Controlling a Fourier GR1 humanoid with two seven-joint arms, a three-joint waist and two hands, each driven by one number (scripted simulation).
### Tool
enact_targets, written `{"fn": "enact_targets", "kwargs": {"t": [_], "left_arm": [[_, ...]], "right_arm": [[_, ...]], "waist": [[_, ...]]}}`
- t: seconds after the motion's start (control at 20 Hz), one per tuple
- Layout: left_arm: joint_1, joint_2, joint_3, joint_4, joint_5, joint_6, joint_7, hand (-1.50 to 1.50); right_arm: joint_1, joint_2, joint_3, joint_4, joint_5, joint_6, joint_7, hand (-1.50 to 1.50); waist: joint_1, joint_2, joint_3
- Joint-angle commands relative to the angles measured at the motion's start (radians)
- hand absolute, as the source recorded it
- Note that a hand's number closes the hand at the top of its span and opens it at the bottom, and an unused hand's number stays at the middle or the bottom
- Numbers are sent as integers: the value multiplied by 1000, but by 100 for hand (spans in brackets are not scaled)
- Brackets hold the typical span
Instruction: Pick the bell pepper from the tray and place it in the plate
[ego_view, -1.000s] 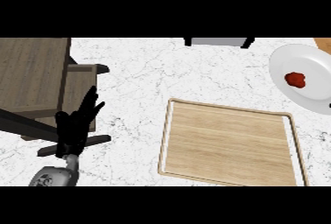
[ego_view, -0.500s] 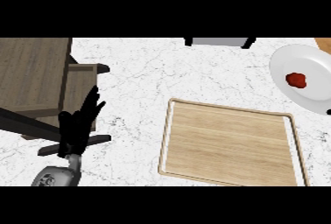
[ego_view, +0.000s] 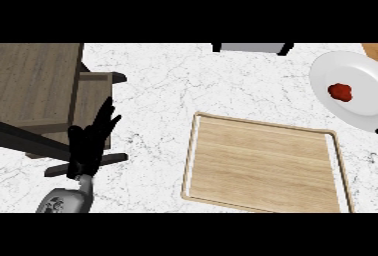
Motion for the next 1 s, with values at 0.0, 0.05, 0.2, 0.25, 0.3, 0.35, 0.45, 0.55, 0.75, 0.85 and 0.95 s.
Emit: {"fn": "enact_targets", "kwargs": {"t": [0.0, 0.05, 0.2, 0.25, 0.3, 0.35, 0.45, 0.55, 0.75, 0.85, 0.95], "left_arm": [[19, 6, 13, 33, 8, -7, 5, 0], [18, 3, 15, 49, 9, -8, 3, 0], [44, -14, -13, 24, -8, 7, 7, 0], [29, 32, 31, 28, 16, -26, -5, 0], [18, 6, 13, 39, -5, 1, 0, 0], [38, -9, -14, 35, -24, 11, -6, 0], [33, -13, -12, 43, -17, 5, -12, 0], [25, 7, 14, 18, 6, -9, 7, 0], [17, 8, 21, 35, 8, -12, 6, 0], [27, -6, -4, 28, -14, 1, 1, 0], [12, -6, -2, 26, -3, -11, 1, 0]], "right_arm": [[24, -23, -2, 11, 3, 24, -26, -150], [28, 0, -3, 13, 2, 6, -30, -150], [47, -30, -4, 9, 4, 15, -51, -150], [33, -34, -6, 15, 4, 0, -18, -150], [40, -54, -15, 12, -4, 9, -34, -150], [37, -33, -14, 14, -2, -16, -27, -150], [63, -36, -4, 13, 10, -37, -44, -150], [84, -68, -31, 22, -15, -6, -66, -150], [74, -74, -46, 27, -28, -6, -43, -150], [69, -77, -56, 26, -36, -10, -37, -150], [45, -95, -73, 31, -50, -35, 7, -150]], "waist": [[-1, 6, -5], [-1, 7, -4], [2, 5, -3], [11, 7, -4], [-1, 8, -3], [8, 9, -2], [2, 11, -2], [-4, 8, 0], [1, 12, -1], [3, 10, 0], [11, 13, -1]]}}
